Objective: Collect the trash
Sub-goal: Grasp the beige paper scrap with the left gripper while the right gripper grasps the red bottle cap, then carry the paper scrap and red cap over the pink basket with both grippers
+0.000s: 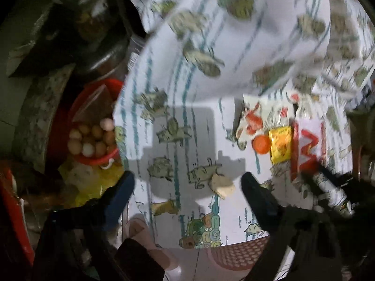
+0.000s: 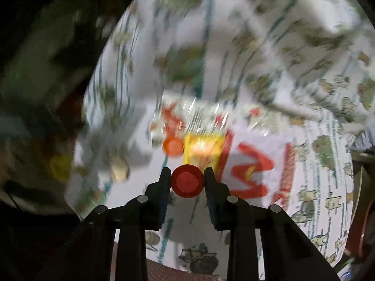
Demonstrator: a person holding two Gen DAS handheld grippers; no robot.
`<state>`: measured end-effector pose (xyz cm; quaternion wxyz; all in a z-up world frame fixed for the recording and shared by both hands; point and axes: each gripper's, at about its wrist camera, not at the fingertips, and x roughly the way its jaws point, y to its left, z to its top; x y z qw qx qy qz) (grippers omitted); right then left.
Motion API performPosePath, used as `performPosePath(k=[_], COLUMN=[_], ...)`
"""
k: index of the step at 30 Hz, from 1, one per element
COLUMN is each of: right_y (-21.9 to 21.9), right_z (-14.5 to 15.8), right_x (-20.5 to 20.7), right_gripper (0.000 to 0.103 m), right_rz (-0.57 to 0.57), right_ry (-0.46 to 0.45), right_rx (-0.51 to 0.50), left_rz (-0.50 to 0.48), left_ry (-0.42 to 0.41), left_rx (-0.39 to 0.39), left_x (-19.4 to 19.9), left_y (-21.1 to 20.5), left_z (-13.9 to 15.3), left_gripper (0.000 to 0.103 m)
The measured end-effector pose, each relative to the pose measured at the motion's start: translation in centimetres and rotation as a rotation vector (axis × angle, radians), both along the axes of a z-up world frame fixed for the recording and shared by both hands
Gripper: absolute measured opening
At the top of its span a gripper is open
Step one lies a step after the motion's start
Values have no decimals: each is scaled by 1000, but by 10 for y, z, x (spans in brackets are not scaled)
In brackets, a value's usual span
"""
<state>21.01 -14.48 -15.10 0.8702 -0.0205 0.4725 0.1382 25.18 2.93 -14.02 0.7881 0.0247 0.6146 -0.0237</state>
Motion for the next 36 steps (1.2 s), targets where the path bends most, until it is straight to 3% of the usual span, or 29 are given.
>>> performPosePath(k=[3,6,8,13,14,16,17,19,27,33,36], right_y=[-21,-22,-19,-24,-24,-26,-29,-35,-62,-75,-75], right_z=[29,38,39,39,40,39,40,41,58,74,88], right_x=[-5,-2,-7,-10,-12,-12,-10,-8,-10,-26,-44], right_gripper=[31,31,31,31,31,31,31,31,31,31,31], right_rz=[-52,-19,-16,4,2,-7,-15,-41,-142,-232,-218], right_ry=[-69,-59,-85,-58,-62,-60,-47,-47,-98,-100,-126], right_rx=[73,28,-8,29,29,25,24,30,81,41,65], left_rz=[-33,-38,-34,-60,-63,-65,-62,-75,-44,-25,-23], left_ry=[64,136,163,170,173,193,195,186,145,31,-37], left_rx=[-46,-101,-99,-61,-56,-46,-35,-29,-70,-88,-124], left_x=[2,3,3,0,-1,-2,-3,-2,-2,-18,-39], left_y=[-11,-18,-22,-34,-36,-39,-40,-42,-36,-33,-28], left_z=[-19,-40,-52,-65,-68,-74,-76,-74,-55,-6,20], left_gripper=[76,72,72,71,68,51,50,34,34,34,34])
